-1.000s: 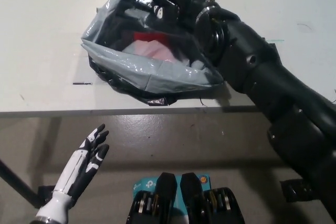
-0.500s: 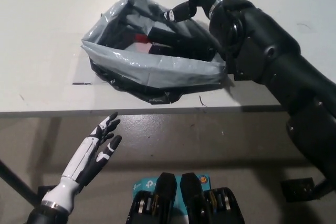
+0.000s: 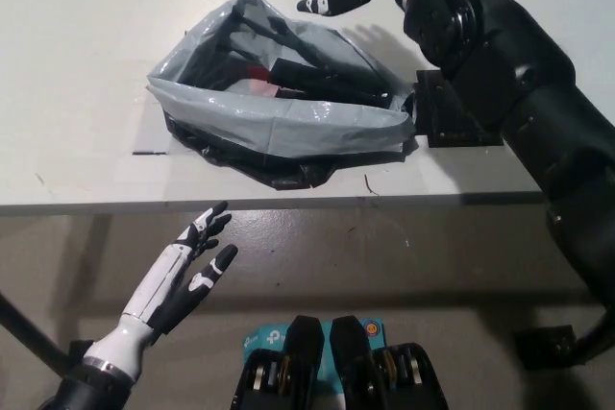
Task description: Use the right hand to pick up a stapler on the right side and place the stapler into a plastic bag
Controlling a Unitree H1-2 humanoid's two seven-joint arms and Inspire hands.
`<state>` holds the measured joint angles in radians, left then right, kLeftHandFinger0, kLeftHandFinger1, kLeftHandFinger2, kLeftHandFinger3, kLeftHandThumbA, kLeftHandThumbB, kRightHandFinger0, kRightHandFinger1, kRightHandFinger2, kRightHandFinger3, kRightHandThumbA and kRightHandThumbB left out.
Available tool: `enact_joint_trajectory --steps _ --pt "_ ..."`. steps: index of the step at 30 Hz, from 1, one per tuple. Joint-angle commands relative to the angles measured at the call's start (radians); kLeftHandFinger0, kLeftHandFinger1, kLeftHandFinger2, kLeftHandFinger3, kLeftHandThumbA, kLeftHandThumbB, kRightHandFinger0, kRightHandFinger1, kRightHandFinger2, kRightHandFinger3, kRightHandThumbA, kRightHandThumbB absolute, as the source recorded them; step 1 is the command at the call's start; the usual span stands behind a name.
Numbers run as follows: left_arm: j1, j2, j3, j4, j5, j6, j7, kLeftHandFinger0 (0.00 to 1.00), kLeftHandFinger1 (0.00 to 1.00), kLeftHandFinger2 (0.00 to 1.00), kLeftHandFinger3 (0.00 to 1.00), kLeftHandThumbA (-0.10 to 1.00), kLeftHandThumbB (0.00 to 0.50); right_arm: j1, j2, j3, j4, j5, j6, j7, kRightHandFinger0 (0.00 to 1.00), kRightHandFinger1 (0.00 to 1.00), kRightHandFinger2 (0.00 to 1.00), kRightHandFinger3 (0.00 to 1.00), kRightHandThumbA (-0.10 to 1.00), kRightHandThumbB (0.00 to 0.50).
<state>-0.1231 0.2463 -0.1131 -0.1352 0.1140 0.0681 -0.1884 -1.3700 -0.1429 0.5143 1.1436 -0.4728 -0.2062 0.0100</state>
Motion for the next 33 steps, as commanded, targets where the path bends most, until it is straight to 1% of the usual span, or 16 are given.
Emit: enact_joint_trajectory --steps 1,5,6,12,14,15,18,21,22,24,26,27,29,30,32,33 --pt "-0.006 0.008 0.009 -0.009 0.001 -0.005 -0.002 1.0 1.0 1.0 1.0 0.88 0.044 -0.058 -0.088 -0.095 -0.134 0.069 -0.02 0.061 1.0 1.0 1.0 1.0 0.9 0.425" --pt "-0.021 -0.002 0.028 0.011 0.002 -0.021 0.019 1.0 1.0 1.0 1.0 0.88 0.064 -0.025 -0.182 -0.211 -0.373 0.138 0.049 0.132 1.0 1.0 1.0 1.0 0.94 0.411" --pt "-0.028 -0.001 0.033 0.017 0.001 -0.027 0.021 1.0 1.0 1.0 1.0 0.88 0.059 -0.005 -0.21 -0.25 -0.463 0.162 0.087 0.156 1.0 1.0 1.0 1.0 0.91 0.389" --pt "-0.062 -0.006 0.061 0.046 -0.039 -0.06 0.022 1.0 1.0 1.0 1.0 0.89 0.051 0.15 -0.362 -0.429 -0.902 0.317 0.184 0.238 1.0 1.0 1.0 1.0 0.97 0.418" --pt "-0.084 -0.004 0.075 0.058 -0.057 -0.064 0.021 1.0 1.0 1.0 1.0 0.9 0.064 0.224 -0.388 -0.489 -1.056 0.356 0.2 0.217 1.0 1.0 1.0 1.0 0.99 0.394" --pt "-0.094 -0.003 0.081 0.061 -0.066 -0.059 0.019 1.0 1.0 1.0 1.0 0.92 0.073 0.265 -0.393 -0.517 -1.132 0.38 0.208 0.204 1.0 1.0 1.0 1.0 0.99 0.363" --pt "-0.138 0.001 0.09 0.075 -0.071 -0.051 0.02 1.0 1.0 1.0 1.0 0.96 0.087 0.447 -0.374 -0.6 -1.432 0.431 0.214 0.133 1.0 1.0 1.0 1.0 1.0 0.339" --pt "-0.172 -0.002 0.095 0.099 -0.062 -0.065 0.034 1.0 1.0 1.0 1.0 0.97 0.098 0.624 -0.321 -0.606 -1.686 0.463 0.204 0.077 1.0 1.0 1.0 1.0 1.0 0.336" --pt "-0.18 -0.004 0.097 0.108 -0.063 -0.067 0.037 1.0 1.0 1.0 1.0 0.97 0.111 0.689 -0.289 -0.59 -1.755 0.493 0.196 0.054 1.0 1.0 1.0 1.0 0.93 0.328" --pt "-0.188 -0.005 0.104 0.113 -0.065 -0.059 0.042 1.0 1.0 1.0 1.0 0.97 0.144 0.802 -0.214 -0.532 -1.851 0.479 0.164 0.016 1.0 1.0 1.0 1.0 0.96 0.372" --pt "-0.195 -0.001 0.105 0.11 -0.057 -0.047 0.045 1.0 1.0 1.0 1.0 0.99 0.157 0.88 -0.16 -0.47 -1.881 0.434 0.124 0.011 1.0 1.0 1.0 1.0 0.94 0.364" --pt "-0.202 0.002 0.106 0.112 -0.047 -0.037 0.05 1.0 1.0 1.0 1.0 1.0 0.163 0.911 -0.136 -0.439 -1.869 0.403 0.087 0.014 1.0 1.0 1.0 1.0 0.98 0.342" --pt "-0.204 0.005 0.105 0.122 -0.046 -0.042 0.049 1.0 1.0 1.0 1.0 1.0 0.146 1.011 -0.098 -0.376 -1.842 0.403 0.058 0.027 1.0 1.0 1.0 1.0 0.99 0.332" --pt "-0.204 0.007 0.104 0.126 -0.046 -0.046 0.047 1.0 1.0 1.0 1.0 1.0 0.138 1.04 -0.086 -0.371 -1.801 0.366 0.012 0.024 1.0 1.0 1.0 1.0 1.0 0.318" --pt "-0.203 0.005 0.102 0.132 -0.042 -0.055 0.05 1.0 1.0 1.0 1.0 1.0 0.142 1.088 -0.079 -0.38 -1.699 0.317 -0.069 0.016 1.0 1.0 1.0 1.0 1.0 0.25" --pt "-0.2 0.002 0.102 0.134 -0.038 -0.058 0.054 1.0 1.0 1.0 1.0 1.0 0.147 1.108 -0.068 -0.392 -1.655 0.32 -0.073 0.013 1.0 1.0 1.0 1.0 1.0 0.265"
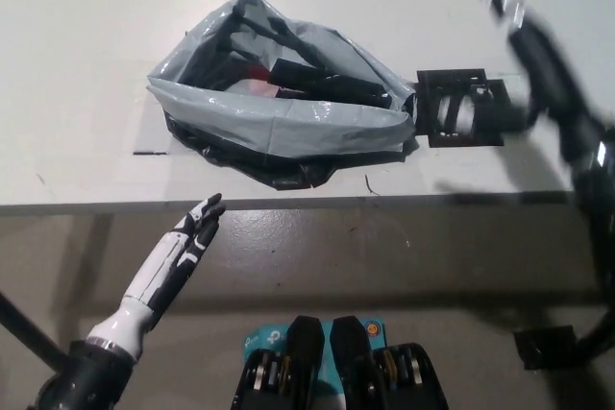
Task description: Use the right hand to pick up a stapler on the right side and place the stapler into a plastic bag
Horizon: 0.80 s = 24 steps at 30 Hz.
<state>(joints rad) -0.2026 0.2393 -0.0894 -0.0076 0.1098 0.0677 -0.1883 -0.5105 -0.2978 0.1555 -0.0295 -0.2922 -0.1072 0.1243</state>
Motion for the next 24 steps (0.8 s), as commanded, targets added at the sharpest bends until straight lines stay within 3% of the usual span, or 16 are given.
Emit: enact_joint_trajectory --steps 1,5,6,8,10,15,18,24 --pt "-0.112 0.007 0.077 0.0 -0.028 -0.052 0.057 1.0 1.0 1.0 1.0 0.99 0.146 0.268 0.103 -0.051 -0.418 0.137 -0.175 -0.113 1.0 1.0 1.0 1.0 1.0 0.265" --pt "-0.067 0.001 0.08 -0.023 -0.025 -0.047 0.052 1.0 1.0 1.0 1.0 0.97 0.135 0.308 0.135 -0.087 -0.256 0.155 -0.174 -0.111 1.0 1.0 1.0 1.0 0.95 0.236" --pt "-0.047 0.0 0.083 -0.03 -0.019 -0.05 0.05 1.0 1.0 1.0 1.0 0.97 0.138 0.314 0.148 -0.104 -0.158 0.136 -0.163 -0.115 1.0 1.0 1.0 1.0 0.93 0.25" --pt "-0.023 -0.003 0.087 -0.04 -0.021 -0.051 0.041 1.0 1.0 1.0 1.0 0.97 0.142 0.318 0.168 -0.126 -0.033 0.175 -0.185 -0.106 1.0 1.0 1.0 1.0 0.84 0.212" --pt "0.012 -0.009 0.082 -0.051 -0.014 -0.049 0.036 1.0 1.0 1.0 1.0 0.98 0.148 0.34 0.179 -0.144 0.093 0.179 -0.211 -0.105 1.0 1.0 1.0 1.0 0.79 0.218" --pt "0.054 -0.013 0.078 -0.044 -0.027 -0.071 0.023 1.0 1.0 1.0 1.0 0.95 0.14 0.389 0.179 -0.161 0.191 0.199 -0.213 -0.081 1.0 1.0 1.0 1.0 0.86 0.252" --pt "0.074 -0.009 0.08 -0.057 -0.012 -0.048 0.029 1.0 1.0 1.0 1.0 0.96 0.152 0.401 0.18 -0.158 0.208 0.201 -0.224 -0.078 1.0 1.0 1.0 1.0 0.84 0.241" --pt "0.121 -0.004 0.085 -0.058 -0.02 -0.06 0.026 1.0 1.0 1.0 1.0 0.95 0.119 0.439 0.182 -0.147 0.234 0.194 -0.244 -0.076 1.0 1.0 1.0 1.0 0.84 0.228"
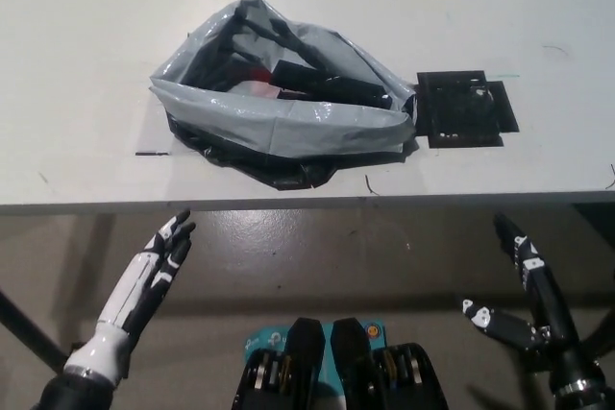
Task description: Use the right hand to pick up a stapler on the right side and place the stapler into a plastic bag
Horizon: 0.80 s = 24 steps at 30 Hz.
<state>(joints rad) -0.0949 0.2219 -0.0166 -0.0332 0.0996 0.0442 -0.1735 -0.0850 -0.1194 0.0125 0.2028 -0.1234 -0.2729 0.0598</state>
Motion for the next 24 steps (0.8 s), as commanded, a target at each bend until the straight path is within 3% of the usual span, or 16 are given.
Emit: enact_joint_trajectory --steps 1,8,15,19,24 --pt "0.018 0.013 0.012 -0.03 -0.007 -0.037 0.012 1.0 1.0 1.0 1.0 0.95 0.125 0.018 0.003 -0.003 0.008 0.025 -0.083 -0.012 1.0 1.0 1.0 1.0 0.84 0.229" --pt "0.042 0.009 0.009 -0.023 -0.007 -0.048 0.011 1.0 1.0 1.0 1.0 0.93 0.11 0.036 0.002 -0.002 0.021 0.03 -0.094 -0.007 1.0 1.0 1.0 1.0 0.88 0.257" --pt "0.058 0.008 0.013 -0.016 -0.001 -0.048 0.018 1.0 1.0 1.0 1.0 0.93 0.126 0.04 0.005 0.004 0.021 0.017 -0.093 -0.009 1.0 1.0 1.0 1.0 0.87 0.253" --pt "0.061 0.008 0.015 -0.014 0.0 -0.059 0.02 1.0 1.0 1.0 1.0 0.92 0.096 0.038 0.004 0.008 0.024 0.004 -0.099 -0.014 1.0 1.0 1.0 1.0 0.85 0.242" --pt "0.072 0.005 0.018 -0.022 -0.003 -0.049 0.019 1.0 1.0 1.0 1.0 0.91 0.103 0.041 0.003 0.014 0.024 0.002 -0.099 -0.011 1.0 1.0 1.0 1.0 0.83 0.231"
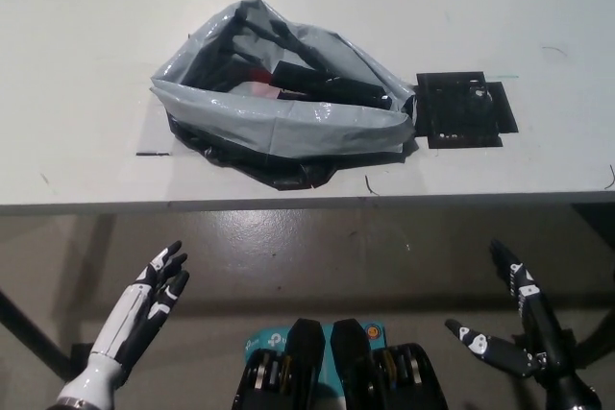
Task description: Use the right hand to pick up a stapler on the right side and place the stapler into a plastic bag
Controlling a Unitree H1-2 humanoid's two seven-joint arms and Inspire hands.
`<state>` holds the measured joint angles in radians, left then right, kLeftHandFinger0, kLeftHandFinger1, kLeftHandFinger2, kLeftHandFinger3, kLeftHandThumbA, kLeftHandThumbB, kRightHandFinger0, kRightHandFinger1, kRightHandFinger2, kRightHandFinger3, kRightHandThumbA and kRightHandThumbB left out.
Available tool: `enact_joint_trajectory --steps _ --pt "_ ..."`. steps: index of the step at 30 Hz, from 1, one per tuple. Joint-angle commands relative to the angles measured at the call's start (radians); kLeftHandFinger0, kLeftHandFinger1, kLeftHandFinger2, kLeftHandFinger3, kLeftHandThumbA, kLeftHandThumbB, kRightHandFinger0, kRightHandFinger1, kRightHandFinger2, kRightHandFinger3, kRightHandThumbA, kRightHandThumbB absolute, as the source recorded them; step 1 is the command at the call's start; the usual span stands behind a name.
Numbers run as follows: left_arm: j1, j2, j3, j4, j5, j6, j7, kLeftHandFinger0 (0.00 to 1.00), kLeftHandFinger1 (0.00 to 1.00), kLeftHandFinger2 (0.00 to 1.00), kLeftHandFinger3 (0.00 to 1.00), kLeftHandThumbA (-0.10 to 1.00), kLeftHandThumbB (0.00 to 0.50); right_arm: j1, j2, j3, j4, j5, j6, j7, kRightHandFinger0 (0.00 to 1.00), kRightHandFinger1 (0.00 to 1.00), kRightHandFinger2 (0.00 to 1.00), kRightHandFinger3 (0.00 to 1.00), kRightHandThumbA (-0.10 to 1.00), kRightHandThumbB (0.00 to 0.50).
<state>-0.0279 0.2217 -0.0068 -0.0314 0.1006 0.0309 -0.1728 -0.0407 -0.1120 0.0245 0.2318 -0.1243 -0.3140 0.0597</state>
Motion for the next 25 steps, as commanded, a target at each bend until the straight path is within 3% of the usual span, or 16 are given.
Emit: enact_joint_trajectory --steps 1,13,16,25 --pt "0.006 0.004 0.009 -0.025 -0.004 -0.032 0.019 1.0 1.0 1.0 1.0 0.91 0.105 -0.003 -0.006 0.003 -0.006 -0.001 -0.06 -0.011 1.0 1.0 1.0 1.0 0.82 0.229" --pt "0.014 0.0 0.008 -0.026 -0.002 -0.043 0.02 1.0 1.0 1.0 1.0 0.9 0.074 -0.003 -0.018 0.011 -0.02 -0.024 -0.05 -0.011 1.0 1.0 1.0 1.0 0.77 0.21" --pt "0.025 -0.001 0.012 -0.034 0.0 -0.037 0.025 1.0 1.0 1.0 1.0 0.89 0.088 -0.001 -0.015 0.015 -0.018 -0.028 -0.051 -0.011 1.0 1.0 1.0 1.0 0.75 0.216" --pt "0.037 -0.007 0.004 -0.031 -0.007 -0.052 0.02 1.0 1.0 1.0 1.0 0.84 0.064 0.013 -0.02 0.021 -0.022 -0.06 -0.046 -0.021 1.0 1.0 1.0 1.0 0.76 0.254"
